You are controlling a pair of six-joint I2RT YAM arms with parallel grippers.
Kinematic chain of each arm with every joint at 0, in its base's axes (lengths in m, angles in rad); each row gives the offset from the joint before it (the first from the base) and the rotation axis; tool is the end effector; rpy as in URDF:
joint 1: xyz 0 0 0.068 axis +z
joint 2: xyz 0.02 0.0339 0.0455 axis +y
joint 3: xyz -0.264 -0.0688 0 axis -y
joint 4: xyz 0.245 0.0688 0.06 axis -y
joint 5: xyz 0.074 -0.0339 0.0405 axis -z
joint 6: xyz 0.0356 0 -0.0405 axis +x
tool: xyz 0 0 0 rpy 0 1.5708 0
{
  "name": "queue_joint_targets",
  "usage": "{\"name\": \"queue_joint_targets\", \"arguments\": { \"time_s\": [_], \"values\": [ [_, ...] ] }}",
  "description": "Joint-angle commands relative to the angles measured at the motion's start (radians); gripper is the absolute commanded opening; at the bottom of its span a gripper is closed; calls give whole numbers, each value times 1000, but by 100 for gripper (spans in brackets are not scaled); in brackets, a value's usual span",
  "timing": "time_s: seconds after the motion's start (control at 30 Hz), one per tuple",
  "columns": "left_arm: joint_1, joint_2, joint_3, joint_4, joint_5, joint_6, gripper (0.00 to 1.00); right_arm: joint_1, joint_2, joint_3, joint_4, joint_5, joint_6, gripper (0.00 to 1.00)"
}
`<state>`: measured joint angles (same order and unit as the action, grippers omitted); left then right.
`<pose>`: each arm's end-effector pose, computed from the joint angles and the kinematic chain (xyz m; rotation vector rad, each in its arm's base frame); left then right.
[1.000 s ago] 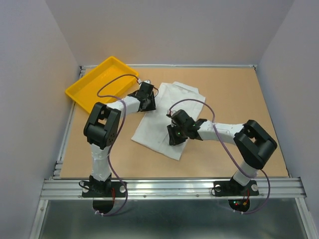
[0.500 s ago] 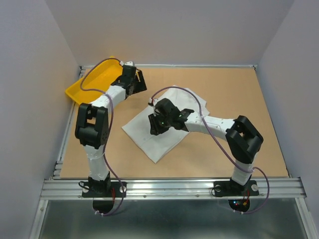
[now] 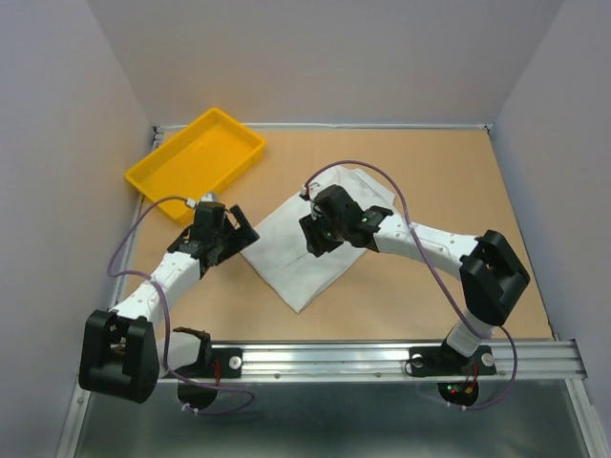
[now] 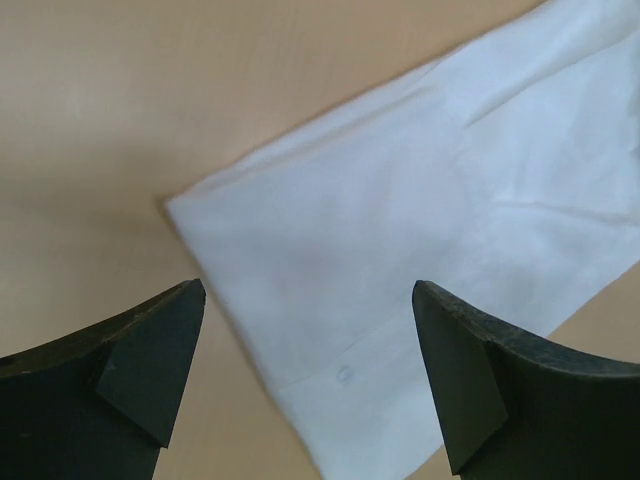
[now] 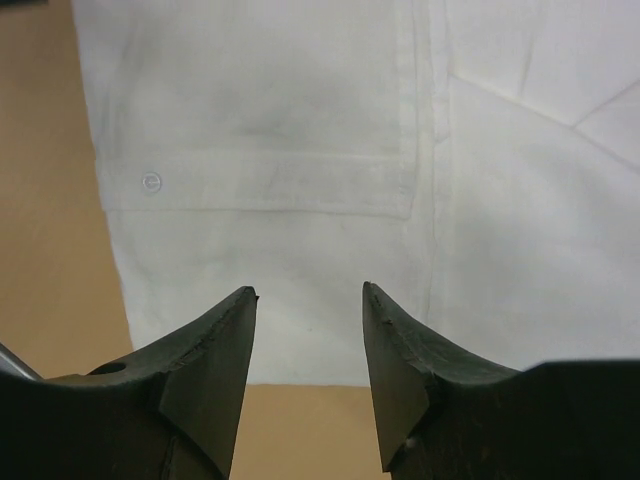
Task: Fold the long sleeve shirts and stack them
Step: Fold the shirt
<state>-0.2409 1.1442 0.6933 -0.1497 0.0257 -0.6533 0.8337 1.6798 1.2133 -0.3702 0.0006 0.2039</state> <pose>0.2405 -0.0600 0.2391 -0.4401 2.1777 -0.5321 0.2473 0.2724 0.2380 -0.7626 2.3422 0.4689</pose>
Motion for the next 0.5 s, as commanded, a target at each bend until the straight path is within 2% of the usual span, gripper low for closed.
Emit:
{"name": "queue_joint_targets", "arguments": {
  "time_s": [0.0,0.47],
  "values": [
    [-3,-21,-153,-16,101,-95,92,4,4,9,-7,29,-44,53],
    [-3,147,-216,130,215,-83,57,8,-2,6,-6,-20,-80,55]
  ]
}}
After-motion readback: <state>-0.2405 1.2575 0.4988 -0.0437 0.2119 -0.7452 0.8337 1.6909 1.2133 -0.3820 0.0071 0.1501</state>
